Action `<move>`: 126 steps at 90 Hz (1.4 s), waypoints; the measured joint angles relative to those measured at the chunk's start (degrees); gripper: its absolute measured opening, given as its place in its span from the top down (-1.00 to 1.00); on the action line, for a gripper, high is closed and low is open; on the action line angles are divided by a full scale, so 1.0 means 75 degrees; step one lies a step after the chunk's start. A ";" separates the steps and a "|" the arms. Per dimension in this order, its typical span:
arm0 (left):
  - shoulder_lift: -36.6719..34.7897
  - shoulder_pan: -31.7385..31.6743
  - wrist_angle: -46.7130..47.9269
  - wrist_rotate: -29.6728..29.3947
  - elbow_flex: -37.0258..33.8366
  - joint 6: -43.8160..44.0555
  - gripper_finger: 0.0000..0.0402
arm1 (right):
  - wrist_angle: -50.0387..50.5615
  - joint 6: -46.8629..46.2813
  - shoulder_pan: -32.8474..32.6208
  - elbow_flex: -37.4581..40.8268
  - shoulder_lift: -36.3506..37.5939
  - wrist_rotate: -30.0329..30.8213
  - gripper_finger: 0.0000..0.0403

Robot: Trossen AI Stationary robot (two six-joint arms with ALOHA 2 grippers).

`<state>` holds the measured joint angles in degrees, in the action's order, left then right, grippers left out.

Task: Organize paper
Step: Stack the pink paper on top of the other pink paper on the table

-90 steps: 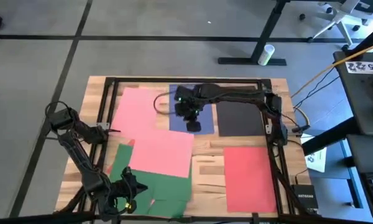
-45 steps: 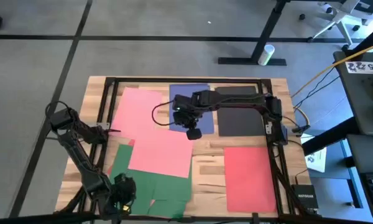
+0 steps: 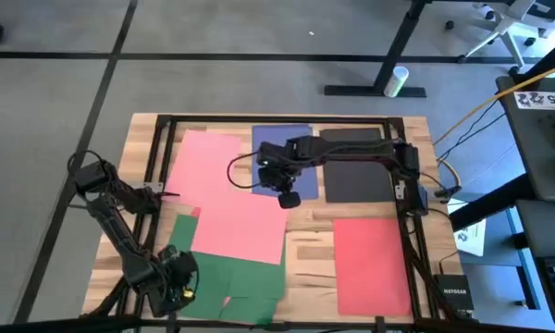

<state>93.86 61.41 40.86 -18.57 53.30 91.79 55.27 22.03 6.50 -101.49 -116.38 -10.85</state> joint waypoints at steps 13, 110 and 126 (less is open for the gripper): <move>0.0000 0.0000 -0.0603 0.0000 -0.0338 0.0055 1.00 | -0.0201 0.0105 -0.0063 0.0573 -0.0006 0.0198 1.00; -0.0020 -0.0003 -0.0255 -0.0246 -0.1005 0.1138 1.00 | -0.0586 0.0043 -0.0072 0.1251 -0.0003 0.0309 1.00; 0.0003 -0.0003 -0.0137 -0.0353 -0.0819 0.1101 1.00 | -0.0589 0.0043 -0.0072 0.1251 -0.0003 0.0309 1.00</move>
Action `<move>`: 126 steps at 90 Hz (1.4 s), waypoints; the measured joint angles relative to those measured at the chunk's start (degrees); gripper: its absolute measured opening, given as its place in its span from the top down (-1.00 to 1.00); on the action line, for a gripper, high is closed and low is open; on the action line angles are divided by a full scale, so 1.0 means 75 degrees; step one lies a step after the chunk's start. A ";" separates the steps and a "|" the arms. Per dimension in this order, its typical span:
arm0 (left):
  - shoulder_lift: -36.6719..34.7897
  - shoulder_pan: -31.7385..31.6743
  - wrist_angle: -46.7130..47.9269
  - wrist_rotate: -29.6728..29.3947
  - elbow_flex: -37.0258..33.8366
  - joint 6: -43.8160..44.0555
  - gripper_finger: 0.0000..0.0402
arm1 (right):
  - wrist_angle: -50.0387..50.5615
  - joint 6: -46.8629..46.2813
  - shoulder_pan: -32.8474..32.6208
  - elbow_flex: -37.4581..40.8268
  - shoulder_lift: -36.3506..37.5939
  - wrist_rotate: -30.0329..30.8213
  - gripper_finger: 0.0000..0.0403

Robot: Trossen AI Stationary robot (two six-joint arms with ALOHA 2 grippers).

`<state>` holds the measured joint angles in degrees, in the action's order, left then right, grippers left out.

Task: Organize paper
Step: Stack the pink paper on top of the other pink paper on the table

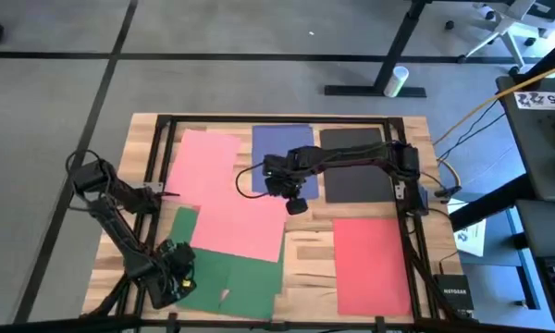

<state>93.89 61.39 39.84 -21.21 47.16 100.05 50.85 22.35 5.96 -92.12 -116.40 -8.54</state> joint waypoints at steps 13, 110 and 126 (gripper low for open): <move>0.0017 -0.0006 0.0032 -0.0116 0.0196 -0.0354 1.00 | -0.0027 0.0000 0.0000 0.0000 0.0000 -0.0006 1.00; -0.0032 -0.0345 -0.0801 0.0119 -0.0090 -0.0959 1.00 | 0.0026 -0.0029 0.0000 -0.0003 0.0009 -0.0012 1.00; -0.0026 -0.0344 -0.1042 0.0327 -0.0096 -0.1014 1.00 | 0.0029 -0.0029 0.0000 -0.0003 0.0009 -0.0012 1.00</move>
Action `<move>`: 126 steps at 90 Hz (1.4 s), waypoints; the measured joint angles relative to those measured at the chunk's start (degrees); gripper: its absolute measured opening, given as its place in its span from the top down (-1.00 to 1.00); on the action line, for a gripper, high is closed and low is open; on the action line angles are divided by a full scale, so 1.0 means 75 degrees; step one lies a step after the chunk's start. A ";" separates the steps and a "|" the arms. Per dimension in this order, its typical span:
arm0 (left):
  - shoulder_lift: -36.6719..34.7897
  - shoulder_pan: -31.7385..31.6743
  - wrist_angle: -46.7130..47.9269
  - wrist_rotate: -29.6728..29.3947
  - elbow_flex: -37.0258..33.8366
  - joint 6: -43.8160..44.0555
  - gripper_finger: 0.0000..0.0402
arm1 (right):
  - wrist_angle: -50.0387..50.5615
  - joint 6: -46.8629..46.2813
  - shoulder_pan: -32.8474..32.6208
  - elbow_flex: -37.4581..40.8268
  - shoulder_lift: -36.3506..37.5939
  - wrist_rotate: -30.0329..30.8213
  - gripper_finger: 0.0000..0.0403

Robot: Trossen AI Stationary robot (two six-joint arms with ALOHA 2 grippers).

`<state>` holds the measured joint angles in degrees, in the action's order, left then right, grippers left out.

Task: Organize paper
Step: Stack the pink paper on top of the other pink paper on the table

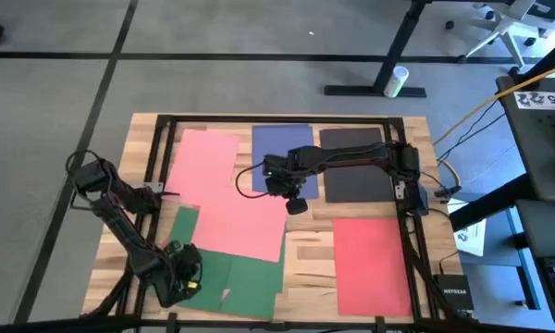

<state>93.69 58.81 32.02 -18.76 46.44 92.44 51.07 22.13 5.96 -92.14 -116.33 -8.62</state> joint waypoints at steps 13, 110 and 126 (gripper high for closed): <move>0.0004 0.0001 -0.0391 0.0138 0.0003 -0.0287 1.00 | 0.0005 0.0059 0.0000 0.0000 0.0000 0.0002 1.00; 0.0011 -0.0114 0.1095 0.0051 0.0037 0.0196 1.00 | -0.0885 -0.0049 0.0000 -0.0004 -0.0044 0.0053 1.00; 0.0015 -0.0114 0.1077 0.0060 0.0052 0.0195 1.00 | -0.2197 -0.0536 0.0003 -0.0015 -0.0424 0.0912 1.00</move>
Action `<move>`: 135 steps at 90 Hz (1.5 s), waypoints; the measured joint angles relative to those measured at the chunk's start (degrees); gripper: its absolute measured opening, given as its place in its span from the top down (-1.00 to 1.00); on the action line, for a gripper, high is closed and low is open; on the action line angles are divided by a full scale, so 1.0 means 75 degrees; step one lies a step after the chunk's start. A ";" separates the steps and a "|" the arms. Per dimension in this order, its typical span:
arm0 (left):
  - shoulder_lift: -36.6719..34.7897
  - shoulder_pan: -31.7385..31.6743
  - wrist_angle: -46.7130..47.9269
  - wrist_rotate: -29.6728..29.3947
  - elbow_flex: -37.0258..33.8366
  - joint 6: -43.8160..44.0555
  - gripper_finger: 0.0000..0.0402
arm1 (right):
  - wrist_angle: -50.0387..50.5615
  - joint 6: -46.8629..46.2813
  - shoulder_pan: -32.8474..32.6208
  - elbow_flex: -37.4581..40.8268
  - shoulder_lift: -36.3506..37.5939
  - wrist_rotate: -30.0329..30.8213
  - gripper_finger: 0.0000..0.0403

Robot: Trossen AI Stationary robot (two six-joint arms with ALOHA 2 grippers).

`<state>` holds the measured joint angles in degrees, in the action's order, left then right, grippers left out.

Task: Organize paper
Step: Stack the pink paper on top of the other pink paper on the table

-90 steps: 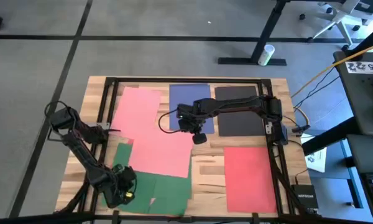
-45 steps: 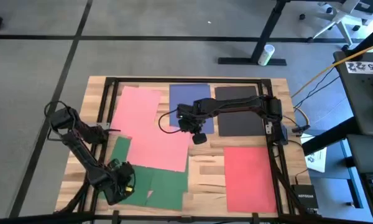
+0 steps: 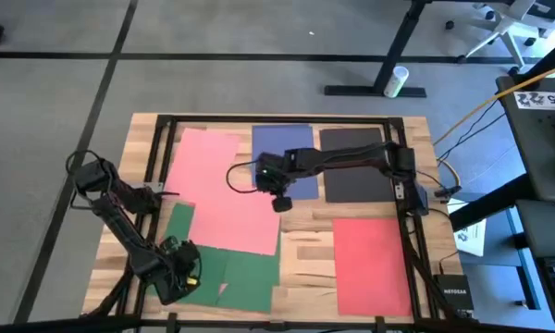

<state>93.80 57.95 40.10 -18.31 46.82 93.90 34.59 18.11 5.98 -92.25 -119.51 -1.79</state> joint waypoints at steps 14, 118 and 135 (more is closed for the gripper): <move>0.0000 0.0000 -0.0009 0.0012 0.0001 -0.0002 1.00 | -0.0149 -0.0512 0.0066 0.0000 -0.0364 0.1417 1.00; 0.0009 -0.0796 0.0853 -0.0235 -0.0014 0.0316 1.00 | 0.0355 -0.0959 0.0149 0.0000 -0.0946 -0.0078 1.00; 0.0009 -0.0742 0.0723 -0.0270 -0.0014 0.0376 1.00 | 0.0248 -0.0918 0.0149 0.0017 -0.0896 0.0007 1.00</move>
<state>93.86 52.39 45.52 -20.33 46.72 96.72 36.45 11.22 7.09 -92.12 -126.23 -1.74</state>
